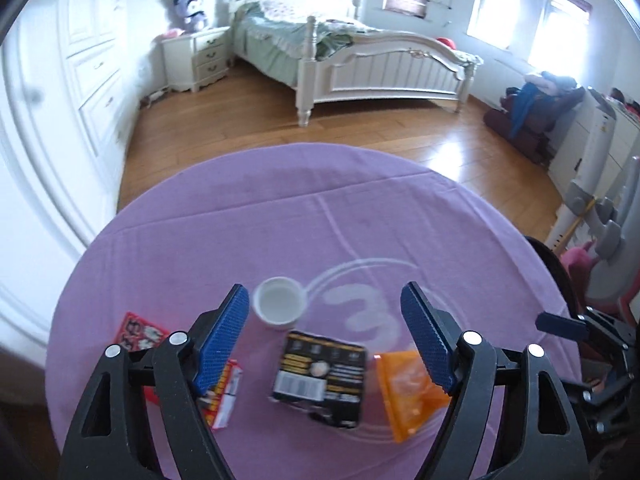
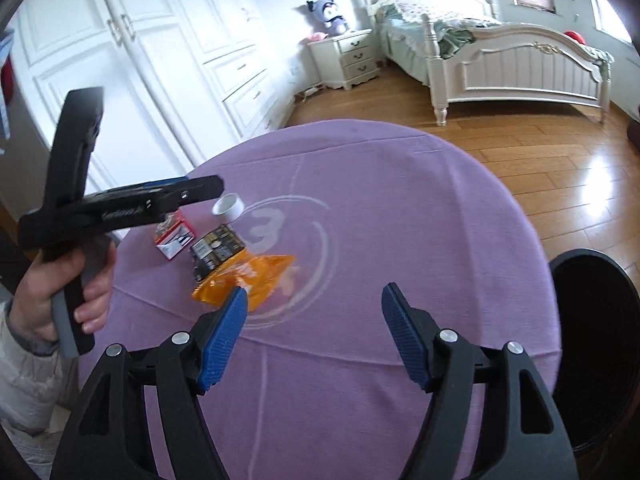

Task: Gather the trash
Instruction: 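Grasp the white cup with the left tool while the right tool grasps the orange packet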

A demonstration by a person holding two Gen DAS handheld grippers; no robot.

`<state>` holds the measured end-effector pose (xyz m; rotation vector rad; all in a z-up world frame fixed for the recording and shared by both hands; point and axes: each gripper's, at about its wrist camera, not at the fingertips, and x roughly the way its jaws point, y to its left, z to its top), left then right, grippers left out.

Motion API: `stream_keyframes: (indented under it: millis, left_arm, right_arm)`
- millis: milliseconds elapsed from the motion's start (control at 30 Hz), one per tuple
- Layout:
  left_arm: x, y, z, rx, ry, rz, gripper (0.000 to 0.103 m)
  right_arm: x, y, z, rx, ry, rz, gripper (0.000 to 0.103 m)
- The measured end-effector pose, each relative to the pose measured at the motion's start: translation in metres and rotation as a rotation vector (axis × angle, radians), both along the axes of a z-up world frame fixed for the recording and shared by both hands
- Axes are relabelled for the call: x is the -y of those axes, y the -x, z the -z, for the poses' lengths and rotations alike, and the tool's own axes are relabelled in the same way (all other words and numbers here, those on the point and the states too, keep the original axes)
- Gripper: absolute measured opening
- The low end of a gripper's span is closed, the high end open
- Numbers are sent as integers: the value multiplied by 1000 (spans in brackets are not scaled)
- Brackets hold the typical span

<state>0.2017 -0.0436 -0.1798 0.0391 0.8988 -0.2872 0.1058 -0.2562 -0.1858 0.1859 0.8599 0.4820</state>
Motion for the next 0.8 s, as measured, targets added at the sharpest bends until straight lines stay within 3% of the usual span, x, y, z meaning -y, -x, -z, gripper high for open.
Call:
stream_keyframes:
  millis: [100,167,300,367,533,600,800]
  left_arm:
    - [-17,-15,9,-48,-18,-11,59]
    - [-23,-24,18,-95,-11,-21,43]
    - [-25,-34,29,-115,-15,-31,42]
    - [-23,-36,35,-118,-27,-28,30]
    - [-19,-40,41,-87,-51,-46,18]
    - [-18,-42,41,-77,-43,-41,12]
    - [-18,-40,40,-54,14,-43,8]
  right_arm:
    - [-27,-7,8,-51,6,-36,73]
    - [-38,-15,15,-91,-2,-46,73]
    - [-53,-24,21,-103,20,-40,73]
    - [-59,-28,21,-90,34,-34,71]
    - [-70,-34,19,-59,118,-47,46]
    - [-71,-35,19,-49,121,-54,43]
    - [-57,-25,13,12,92,-40,31]
